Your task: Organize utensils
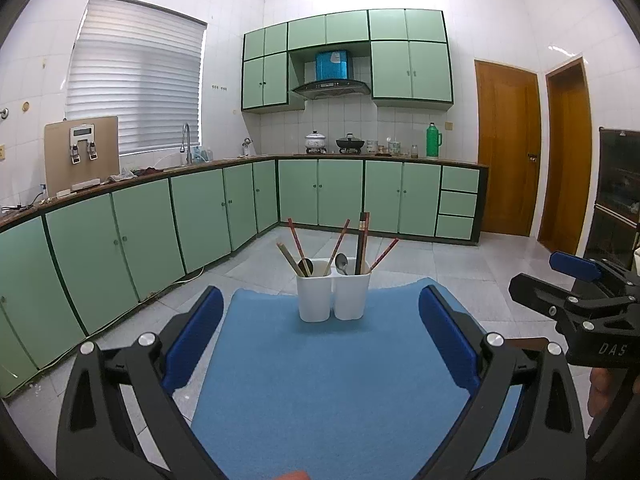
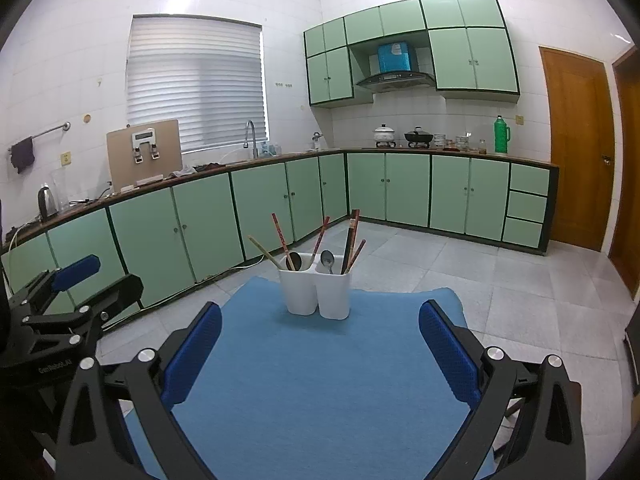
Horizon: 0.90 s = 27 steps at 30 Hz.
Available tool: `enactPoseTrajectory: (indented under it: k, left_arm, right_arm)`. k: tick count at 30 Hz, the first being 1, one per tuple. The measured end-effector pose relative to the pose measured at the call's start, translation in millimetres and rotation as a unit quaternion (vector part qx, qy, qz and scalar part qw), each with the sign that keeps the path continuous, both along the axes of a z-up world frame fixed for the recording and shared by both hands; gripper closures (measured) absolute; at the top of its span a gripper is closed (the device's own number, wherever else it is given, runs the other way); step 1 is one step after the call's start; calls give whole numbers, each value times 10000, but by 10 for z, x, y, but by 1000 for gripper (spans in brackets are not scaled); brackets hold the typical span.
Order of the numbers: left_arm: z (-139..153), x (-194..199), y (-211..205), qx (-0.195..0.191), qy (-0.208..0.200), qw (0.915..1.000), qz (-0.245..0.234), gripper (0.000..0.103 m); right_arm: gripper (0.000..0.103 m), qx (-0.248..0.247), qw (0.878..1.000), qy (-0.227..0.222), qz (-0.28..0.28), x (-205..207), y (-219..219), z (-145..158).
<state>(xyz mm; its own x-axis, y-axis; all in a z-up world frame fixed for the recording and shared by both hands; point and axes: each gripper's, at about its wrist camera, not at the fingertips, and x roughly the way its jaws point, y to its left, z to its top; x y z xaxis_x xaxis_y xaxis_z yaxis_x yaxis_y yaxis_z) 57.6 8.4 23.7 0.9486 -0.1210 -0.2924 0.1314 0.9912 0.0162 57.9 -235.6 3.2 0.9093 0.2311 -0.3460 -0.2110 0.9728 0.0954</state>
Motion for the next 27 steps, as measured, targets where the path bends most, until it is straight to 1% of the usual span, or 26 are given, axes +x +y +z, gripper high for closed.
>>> enactPoseTrajectory:
  k: [27]
  left_arm:
    - [31,-32,-8,30,-17,10000,-33,8]
  right_arm:
    - [6,-2,10000,31,66,31,85,-9]
